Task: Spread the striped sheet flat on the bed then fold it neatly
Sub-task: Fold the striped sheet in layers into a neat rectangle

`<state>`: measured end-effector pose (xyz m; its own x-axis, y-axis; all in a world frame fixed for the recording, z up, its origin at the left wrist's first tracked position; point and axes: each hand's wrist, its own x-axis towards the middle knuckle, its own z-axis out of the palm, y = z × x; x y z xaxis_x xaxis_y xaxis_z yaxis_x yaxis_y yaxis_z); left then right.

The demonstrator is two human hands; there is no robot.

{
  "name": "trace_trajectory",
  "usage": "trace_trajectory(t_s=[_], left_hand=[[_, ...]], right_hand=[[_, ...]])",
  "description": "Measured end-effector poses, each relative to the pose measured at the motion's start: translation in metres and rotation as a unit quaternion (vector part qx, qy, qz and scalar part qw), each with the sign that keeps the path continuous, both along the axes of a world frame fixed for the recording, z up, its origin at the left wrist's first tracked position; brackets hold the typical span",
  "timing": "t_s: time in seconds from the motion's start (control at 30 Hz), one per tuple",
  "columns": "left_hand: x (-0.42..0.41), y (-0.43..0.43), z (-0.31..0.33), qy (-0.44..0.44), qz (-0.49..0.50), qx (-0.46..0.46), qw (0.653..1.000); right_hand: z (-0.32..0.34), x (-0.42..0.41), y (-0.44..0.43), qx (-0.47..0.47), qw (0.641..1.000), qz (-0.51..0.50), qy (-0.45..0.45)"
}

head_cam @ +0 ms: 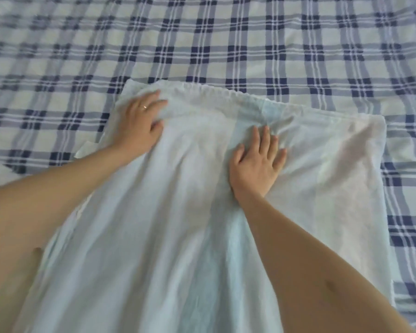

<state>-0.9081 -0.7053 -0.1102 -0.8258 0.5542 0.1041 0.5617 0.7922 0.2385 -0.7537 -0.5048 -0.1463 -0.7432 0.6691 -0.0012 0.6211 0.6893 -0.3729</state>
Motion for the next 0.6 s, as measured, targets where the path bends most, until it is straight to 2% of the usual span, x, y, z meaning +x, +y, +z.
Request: trace_trajectory(t_s=[0.03,0.1,0.17,0.23,0.37,0.47,0.6], left_hand=[[-0.004,-0.018,0.004,-0.010,0.084,0.042,0.996],[-0.010,-0.040,0.011,-0.116,0.219,0.099,0.964],[-0.020,-0.050,0.015,-0.203,0.262,0.123,0.935],[-0.028,-0.051,0.017,-0.237,0.267,0.131,0.925],[-0.041,-0.036,0.014,-0.216,0.285,0.144,0.923],[-0.047,-0.025,0.018,-0.148,0.262,0.177,0.937],[-0.053,-0.024,0.022,-0.112,0.224,0.126,0.960]], right_hand=[[-0.001,-0.001,0.000,0.006,1.000,-0.001,-0.003],[0.000,-0.001,0.000,0.012,1.000,-0.006,-0.008],[0.001,-0.001,-0.002,0.017,1.000,-0.008,-0.012],[0.002,-0.003,-0.003,0.029,0.999,-0.008,-0.015],[0.003,-0.005,-0.004,0.037,0.999,-0.014,-0.023],[0.003,-0.007,-0.005,0.045,0.999,-0.016,-0.022],[0.005,-0.009,-0.006,0.055,0.998,-0.020,-0.023]])
